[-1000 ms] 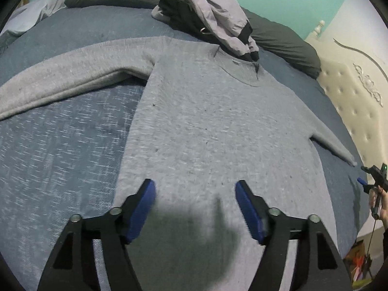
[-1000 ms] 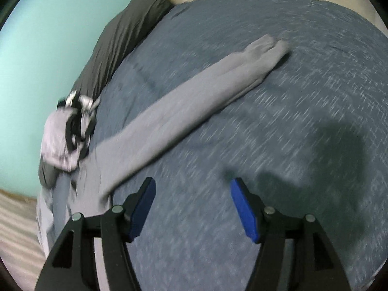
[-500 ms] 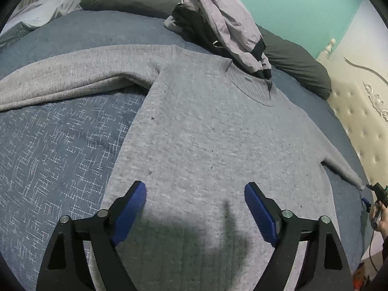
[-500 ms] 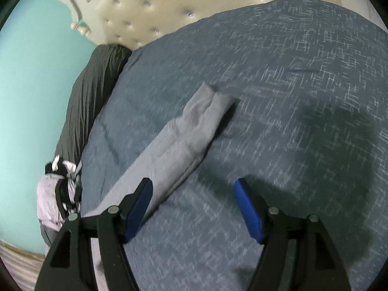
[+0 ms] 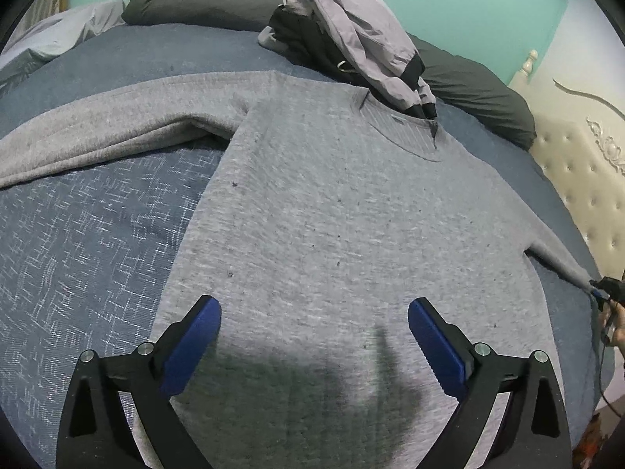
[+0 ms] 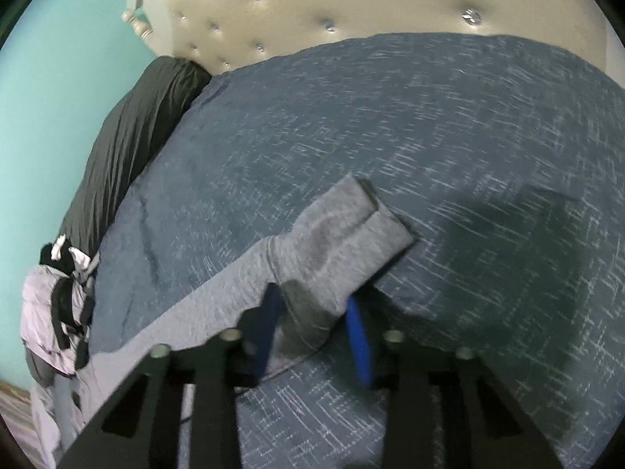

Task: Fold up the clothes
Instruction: 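Grasp the sleeve cuff with the right gripper, lay it flat, release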

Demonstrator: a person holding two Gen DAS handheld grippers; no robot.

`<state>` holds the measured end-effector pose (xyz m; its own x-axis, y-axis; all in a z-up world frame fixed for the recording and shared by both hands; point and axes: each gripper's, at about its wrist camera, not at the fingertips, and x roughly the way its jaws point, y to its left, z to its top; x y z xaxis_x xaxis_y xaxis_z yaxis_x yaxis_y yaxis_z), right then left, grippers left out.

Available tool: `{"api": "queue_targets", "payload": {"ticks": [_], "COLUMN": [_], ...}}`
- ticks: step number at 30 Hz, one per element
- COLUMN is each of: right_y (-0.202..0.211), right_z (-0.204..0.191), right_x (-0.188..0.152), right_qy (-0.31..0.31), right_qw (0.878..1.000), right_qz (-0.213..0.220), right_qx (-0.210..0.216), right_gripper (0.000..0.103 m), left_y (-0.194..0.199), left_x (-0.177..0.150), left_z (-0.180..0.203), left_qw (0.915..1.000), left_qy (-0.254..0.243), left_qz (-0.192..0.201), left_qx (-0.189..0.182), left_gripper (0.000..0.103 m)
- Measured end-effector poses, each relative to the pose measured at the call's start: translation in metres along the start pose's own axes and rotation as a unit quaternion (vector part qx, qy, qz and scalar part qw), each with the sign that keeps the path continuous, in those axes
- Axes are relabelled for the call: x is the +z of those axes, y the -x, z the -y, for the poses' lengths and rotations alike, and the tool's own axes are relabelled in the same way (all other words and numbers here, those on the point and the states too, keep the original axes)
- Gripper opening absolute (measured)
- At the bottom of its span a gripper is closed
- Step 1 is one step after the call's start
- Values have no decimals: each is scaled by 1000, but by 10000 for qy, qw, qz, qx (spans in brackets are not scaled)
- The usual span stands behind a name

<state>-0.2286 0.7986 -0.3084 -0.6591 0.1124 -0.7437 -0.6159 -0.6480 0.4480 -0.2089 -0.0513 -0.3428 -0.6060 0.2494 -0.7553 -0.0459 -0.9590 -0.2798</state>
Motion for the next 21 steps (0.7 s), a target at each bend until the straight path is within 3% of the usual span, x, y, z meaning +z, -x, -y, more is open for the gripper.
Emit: {"api": "queue_targets", "payload": {"ticks": [10,16,21], "right_y": [31,67,91], "right_z": [-54,-130,-215], "right_x": [-3,-16,-51], "right_qy": [806,1342,1916], "right_qw": [9944,9831,9651], "right_qz": [506,555,346], "right_qx": [450,1112,1752], "right_gripper": [11,11,11], "left_y": [13,31,49], "left_x": [3,5,5], "left_z": [-4,-1,-2], "left_qw": [9999,9995,9989], "left_qy": [32,-34,-77], "left_qz": [162,299,414], "left_qx": [-33,-135,-223], "left_gripper": [100,100,100]}}
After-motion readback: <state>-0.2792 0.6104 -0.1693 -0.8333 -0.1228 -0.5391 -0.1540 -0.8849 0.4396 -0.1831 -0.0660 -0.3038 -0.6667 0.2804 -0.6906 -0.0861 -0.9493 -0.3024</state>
